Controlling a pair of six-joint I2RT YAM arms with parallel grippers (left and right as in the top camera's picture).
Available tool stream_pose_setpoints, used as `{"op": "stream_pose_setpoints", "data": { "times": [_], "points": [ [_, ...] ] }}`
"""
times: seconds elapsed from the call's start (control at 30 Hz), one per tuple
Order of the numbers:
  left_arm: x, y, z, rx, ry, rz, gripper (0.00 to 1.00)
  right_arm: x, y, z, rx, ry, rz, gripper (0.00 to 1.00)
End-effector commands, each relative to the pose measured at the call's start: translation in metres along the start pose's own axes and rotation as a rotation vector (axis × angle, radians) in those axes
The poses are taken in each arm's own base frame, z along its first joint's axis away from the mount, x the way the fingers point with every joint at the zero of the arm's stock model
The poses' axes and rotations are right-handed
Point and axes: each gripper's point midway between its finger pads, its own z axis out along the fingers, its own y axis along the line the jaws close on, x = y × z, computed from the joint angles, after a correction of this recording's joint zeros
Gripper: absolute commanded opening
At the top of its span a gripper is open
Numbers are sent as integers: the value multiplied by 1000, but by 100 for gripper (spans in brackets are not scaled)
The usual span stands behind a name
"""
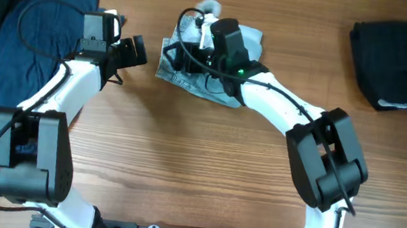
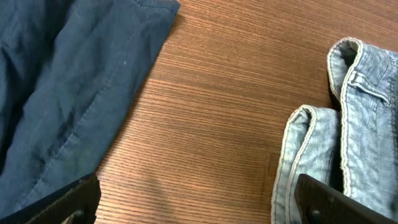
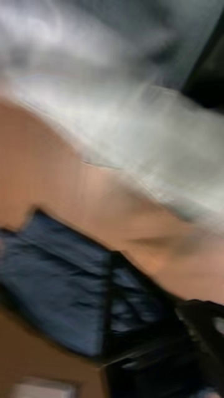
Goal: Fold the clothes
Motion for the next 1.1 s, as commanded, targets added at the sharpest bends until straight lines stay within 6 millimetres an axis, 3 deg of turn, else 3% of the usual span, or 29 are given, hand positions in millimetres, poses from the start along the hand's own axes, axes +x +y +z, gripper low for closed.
{"op": "stream_pose_setpoints", "data": {
  "times": [0.0,0.1,0.17,0.23,0.3,0.4,0.47,0.57,0.77,0.83,0.93,0.97,1.07],
  "points": [
    [-12,-7,-8,26,-31,15,100,-28,43,-13,-99,46,-102,99],
    [-12,-7,-8,25,-29,15,100,-54,66,-39,-82,84,-152,100],
    [-12,-7,-8,25,-29,15,100,-72,64,-56,-33,73,-127,100],
    [-13,-7,-8,25,-32,15,100,-88,40,-74,75,57,-62,99],
    [-19,-6,-10,34,-47,9,100,-88,8,-87,155,77,-3,100],
    [-40,-20,-18,138,-71,0,100,-70,-47,-112,307,160,129,100],
    [-61,-40,-30,240,-101,9,100,-58,-70,-126,352,209,194,100],
    [-79,-53,-42,283,-134,52,100,-40,-90,-141,404,277,260,100],
    [-98,-58,-57,286,-138,50,100,22,-111,-131,478,412,376,99],
    [-98,-58,-58,286,-140,51,100,48,-101,-113,415,464,381,85],
    [-95,-55,-56,270,-125,46,100,71,-90,-95,400,497,343,23],
    [-92,-53,-55,262,-112,43,100,76,-86,-88,390,497,323,18],
    [-83,-44,-52,214,-77,33,100,97,-90,-77,421,512,257,24]
  ]
}}
